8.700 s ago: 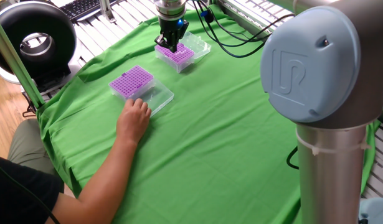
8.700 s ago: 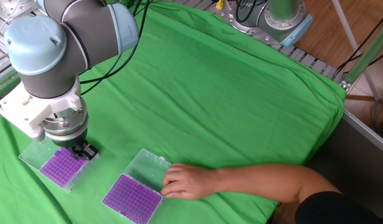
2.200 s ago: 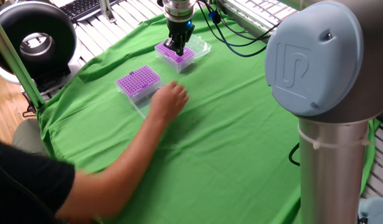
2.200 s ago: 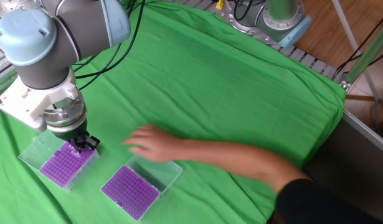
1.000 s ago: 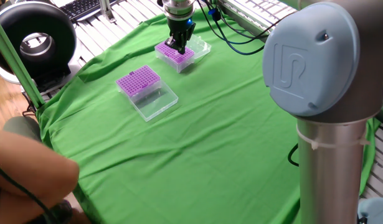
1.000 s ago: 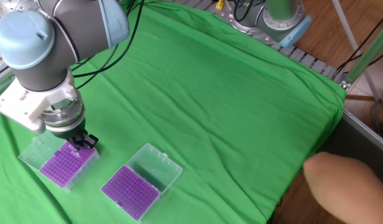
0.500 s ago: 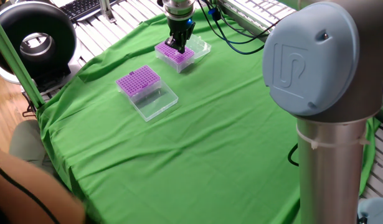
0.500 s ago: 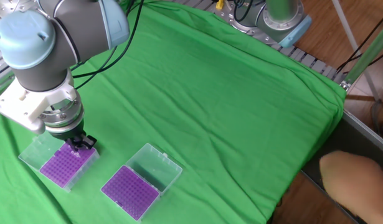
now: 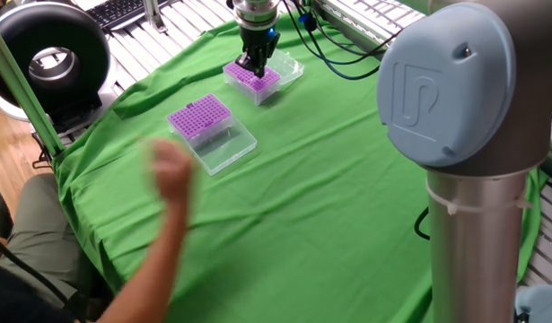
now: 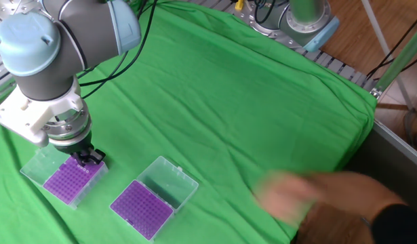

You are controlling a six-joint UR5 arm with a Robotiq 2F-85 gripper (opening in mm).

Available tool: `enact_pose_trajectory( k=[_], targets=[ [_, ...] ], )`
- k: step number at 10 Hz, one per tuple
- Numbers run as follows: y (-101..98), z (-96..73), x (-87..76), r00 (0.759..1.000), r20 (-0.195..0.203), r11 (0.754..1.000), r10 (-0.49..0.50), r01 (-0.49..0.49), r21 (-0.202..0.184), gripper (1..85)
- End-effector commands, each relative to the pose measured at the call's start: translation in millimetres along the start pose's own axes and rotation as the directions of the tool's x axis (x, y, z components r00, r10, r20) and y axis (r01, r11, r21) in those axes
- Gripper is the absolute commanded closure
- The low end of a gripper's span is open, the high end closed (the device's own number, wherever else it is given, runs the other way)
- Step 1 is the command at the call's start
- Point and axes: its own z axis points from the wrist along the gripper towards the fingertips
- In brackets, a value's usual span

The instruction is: Insert a small pipette tip into the holder for small pipette tips

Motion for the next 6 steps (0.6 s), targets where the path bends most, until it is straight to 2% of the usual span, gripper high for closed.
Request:
enact_pose_trajectory(
  k=[1, 3, 4, 5, 6],
  targets=[
    [-1.6, -2.8, 0.7, 1.0, -0.011, 1.0, -0.002, 0.002, 0.005, 84.7],
    [-5.0, -8.6, 17.5, 0.996, -0.084, 1.0, -0.004, 0.006, 0.02, 84.7],
    [5.2, -11.8, 21.0, 0.993, -0.112, 1.0, 0.028, -0.029, -0.01, 84.7],
    [8.3, -16.9, 18.6, 0.991, -0.124, 0.999, 0.042, -0.043, -0.011, 84.7],
    [7.9, -22.9, 14.1, 0.992, -0.115, 0.999, 0.047, -0.047, -0.002, 84.7]
  ],
)
